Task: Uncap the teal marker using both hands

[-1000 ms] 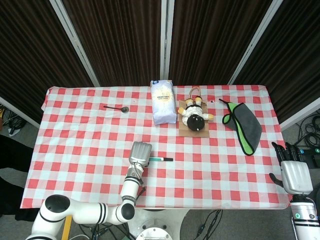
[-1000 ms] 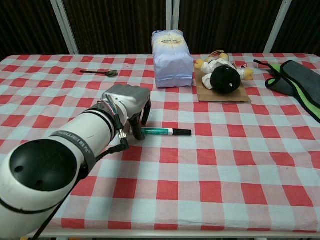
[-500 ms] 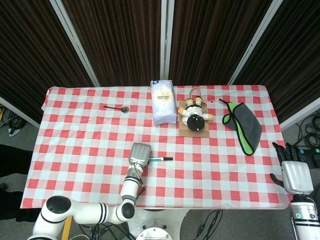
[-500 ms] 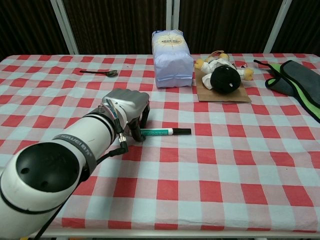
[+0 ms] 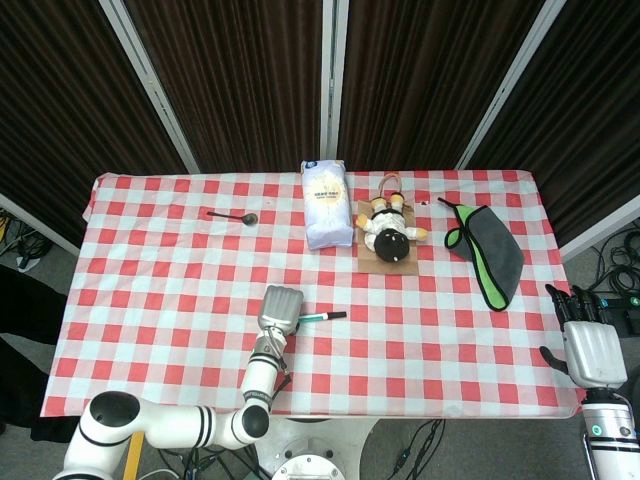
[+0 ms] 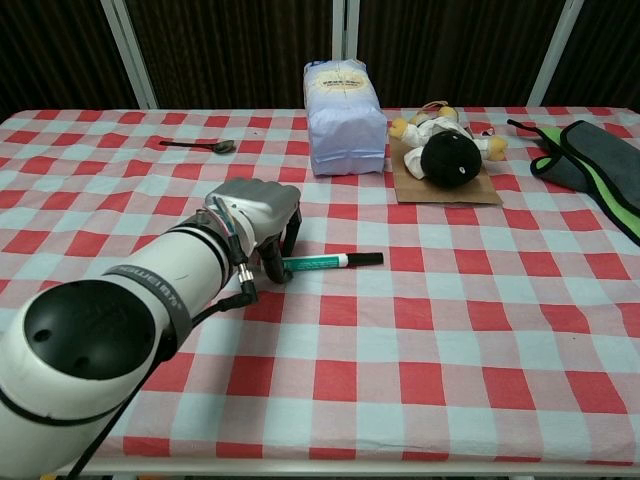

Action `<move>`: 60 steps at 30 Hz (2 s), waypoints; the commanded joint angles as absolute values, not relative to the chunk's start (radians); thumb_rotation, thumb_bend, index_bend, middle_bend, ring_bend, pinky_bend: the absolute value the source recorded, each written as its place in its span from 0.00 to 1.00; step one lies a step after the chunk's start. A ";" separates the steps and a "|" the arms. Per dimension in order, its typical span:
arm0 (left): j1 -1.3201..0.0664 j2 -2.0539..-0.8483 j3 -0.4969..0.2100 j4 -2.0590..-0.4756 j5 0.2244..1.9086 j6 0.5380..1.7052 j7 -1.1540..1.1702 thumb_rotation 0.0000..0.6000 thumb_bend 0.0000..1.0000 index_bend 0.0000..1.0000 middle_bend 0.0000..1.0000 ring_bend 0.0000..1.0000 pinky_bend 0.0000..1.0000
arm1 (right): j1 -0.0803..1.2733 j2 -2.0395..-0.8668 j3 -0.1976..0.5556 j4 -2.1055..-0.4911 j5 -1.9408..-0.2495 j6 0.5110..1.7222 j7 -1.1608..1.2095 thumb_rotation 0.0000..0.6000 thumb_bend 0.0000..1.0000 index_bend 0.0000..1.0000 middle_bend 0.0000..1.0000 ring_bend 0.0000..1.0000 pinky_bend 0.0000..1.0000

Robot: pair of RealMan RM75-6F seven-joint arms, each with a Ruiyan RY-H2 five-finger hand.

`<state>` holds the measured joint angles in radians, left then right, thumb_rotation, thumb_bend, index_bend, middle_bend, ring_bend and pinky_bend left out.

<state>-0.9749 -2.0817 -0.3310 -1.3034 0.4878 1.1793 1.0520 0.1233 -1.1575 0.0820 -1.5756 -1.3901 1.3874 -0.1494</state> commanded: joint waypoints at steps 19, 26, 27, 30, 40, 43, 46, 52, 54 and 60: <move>-0.983 -1.993 -0.378 -1.475 0.542 1.205 0.986 1.00 0.37 0.62 0.62 0.51 0.63 | 0.232 -1.182 0.125 -1.714 -1.411 1.313 -0.335 1.00 0.07 0.17 0.27 0.00 0.11; -1.025 -2.007 -0.396 -1.482 0.539 1.213 1.006 1.00 0.37 0.62 0.62 0.51 0.63 | 0.373 -1.288 0.193 -1.765 -1.339 1.193 -0.497 1.00 0.07 0.28 0.31 0.05 0.14; -1.030 -2.009 -0.397 -1.483 0.537 1.215 1.009 1.00 0.37 0.62 0.62 0.51 0.63 | 0.392 -1.304 0.201 -1.764 -1.326 1.177 -0.510 1.00 0.07 0.29 0.31 0.05 0.14; -1.049 -2.013 -0.401 -1.481 0.529 1.218 1.027 1.00 0.38 0.62 0.62 0.51 0.63 | 0.454 -1.366 0.219 -1.747 -1.287 1.128 -0.564 1.00 0.07 0.32 0.33 0.07 0.16; -1.092 -2.019 -0.417 -1.483 0.517 1.221 1.040 1.00 0.38 0.61 0.62 0.51 0.63 | 0.558 -1.484 0.226 -1.696 -1.186 1.078 -0.674 1.00 0.09 0.35 0.36 0.09 0.21; -1.100 -2.018 -0.421 -1.478 0.515 1.218 1.035 1.00 0.38 0.61 0.62 0.51 0.63 | 0.572 -1.505 0.219 -1.688 -1.169 1.076 -0.688 1.00 0.09 0.38 0.37 0.11 0.21; -1.104 -2.017 -0.419 -1.474 0.512 1.218 1.032 1.00 0.38 0.61 0.62 0.51 0.63 | 0.587 -1.526 0.212 -1.677 -1.157 1.075 -0.696 1.00 0.09 0.39 0.38 0.11 0.21; -1.107 -2.020 -0.410 -1.459 0.505 1.220 1.024 1.00 0.38 0.61 0.62 0.51 0.63 | 0.619 -1.571 0.205 -1.649 -1.151 1.072 -0.696 1.00 0.09 0.45 0.42 0.15 0.23; -1.107 -2.018 -0.409 -1.460 0.505 1.222 1.023 1.00 0.38 0.61 0.62 0.51 0.63 | 0.629 -1.585 0.203 -1.636 -1.150 1.072 -0.698 1.00 0.09 0.46 0.43 0.15 0.23; -1.113 -2.011 -0.409 -1.471 0.503 1.231 1.025 1.00 0.38 0.61 0.62 0.51 0.63 | 0.650 -1.615 0.200 -1.603 -1.147 1.075 -0.689 1.00 0.09 0.48 0.44 0.17 0.25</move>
